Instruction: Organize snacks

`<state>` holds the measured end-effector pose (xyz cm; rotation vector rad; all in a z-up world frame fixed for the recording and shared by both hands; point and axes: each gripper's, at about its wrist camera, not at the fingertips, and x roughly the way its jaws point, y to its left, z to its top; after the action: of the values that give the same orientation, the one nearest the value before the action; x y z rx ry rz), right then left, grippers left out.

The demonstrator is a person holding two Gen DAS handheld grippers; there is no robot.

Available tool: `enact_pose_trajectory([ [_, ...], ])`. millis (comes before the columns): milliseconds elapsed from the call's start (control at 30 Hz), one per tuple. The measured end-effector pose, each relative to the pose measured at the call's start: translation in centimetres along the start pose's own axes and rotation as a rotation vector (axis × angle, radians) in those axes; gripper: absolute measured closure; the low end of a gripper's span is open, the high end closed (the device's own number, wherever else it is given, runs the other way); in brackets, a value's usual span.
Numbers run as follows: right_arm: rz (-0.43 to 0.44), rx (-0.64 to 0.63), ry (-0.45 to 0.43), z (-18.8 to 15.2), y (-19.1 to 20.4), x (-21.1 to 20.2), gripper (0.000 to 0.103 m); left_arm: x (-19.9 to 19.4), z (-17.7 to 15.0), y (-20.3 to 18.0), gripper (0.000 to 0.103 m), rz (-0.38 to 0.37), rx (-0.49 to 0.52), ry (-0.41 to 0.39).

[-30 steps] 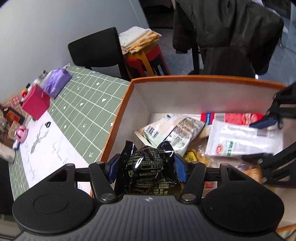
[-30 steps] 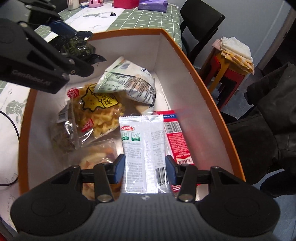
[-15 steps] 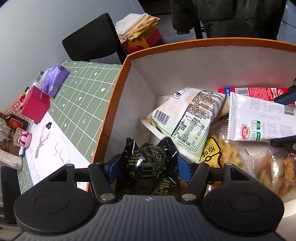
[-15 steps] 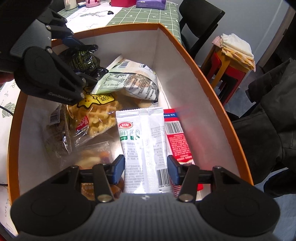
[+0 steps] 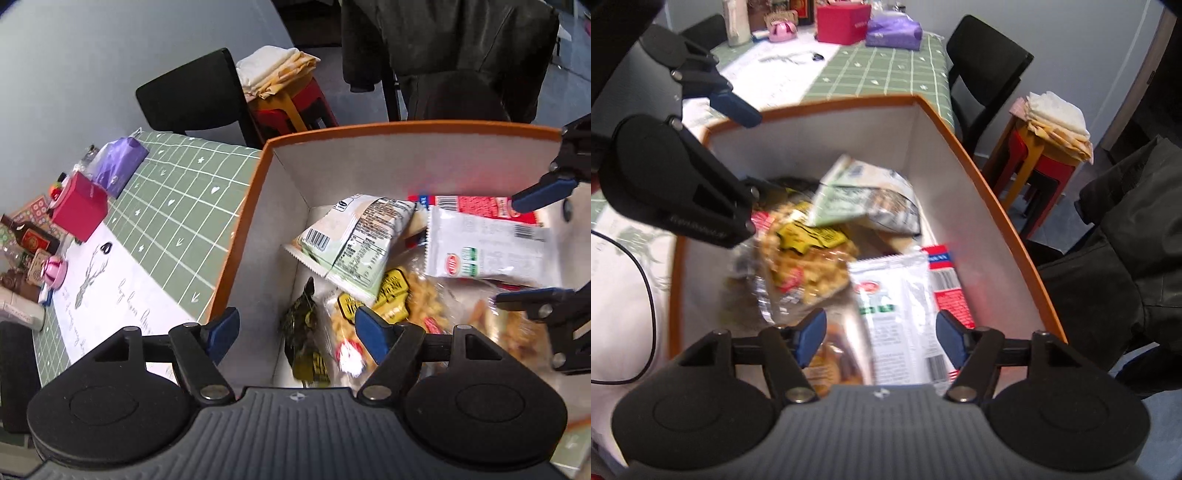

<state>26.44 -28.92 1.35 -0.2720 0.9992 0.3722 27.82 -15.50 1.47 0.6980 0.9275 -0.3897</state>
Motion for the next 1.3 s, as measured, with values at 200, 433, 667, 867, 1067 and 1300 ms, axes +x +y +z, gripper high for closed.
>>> enact_pose_trajectory([
  [200,0.008,-0.018,-0.067,-0.2,2.1,-3.5,0.031,-5.3,-2.1,1.0,0.019,-0.002,-0.078,-0.009],
  [433,0.033,-0.032,-0.157,-2.0,5.1,-8.1,0.023,-12.6,-6.5,0.7,0.019,0.052,-0.163,-0.104],
  [667,0.062,-0.050,-0.263,-4.6,8.3,-12.0,0.019,-18.5,-12.0,0.3,0.019,0.039,-0.316,-0.190],
  [867,0.062,-0.046,-0.396,-7.2,11.6,-14.9,0.017,-21.5,-18.3,-0.8,0.019,0.067,-0.495,-0.306],
  [1067,0.064,0.000,-0.514,-10.7,14.7,-16.7,0.015,-22.3,-22.6,-2.0,0.019,0.194,-0.642,-0.389],
  [1300,0.014,0.041,-0.559,-14.5,17.8,-16.2,0.015,-22.0,-25.6,-3.5,0.018,0.272,-0.728,-0.431],
])
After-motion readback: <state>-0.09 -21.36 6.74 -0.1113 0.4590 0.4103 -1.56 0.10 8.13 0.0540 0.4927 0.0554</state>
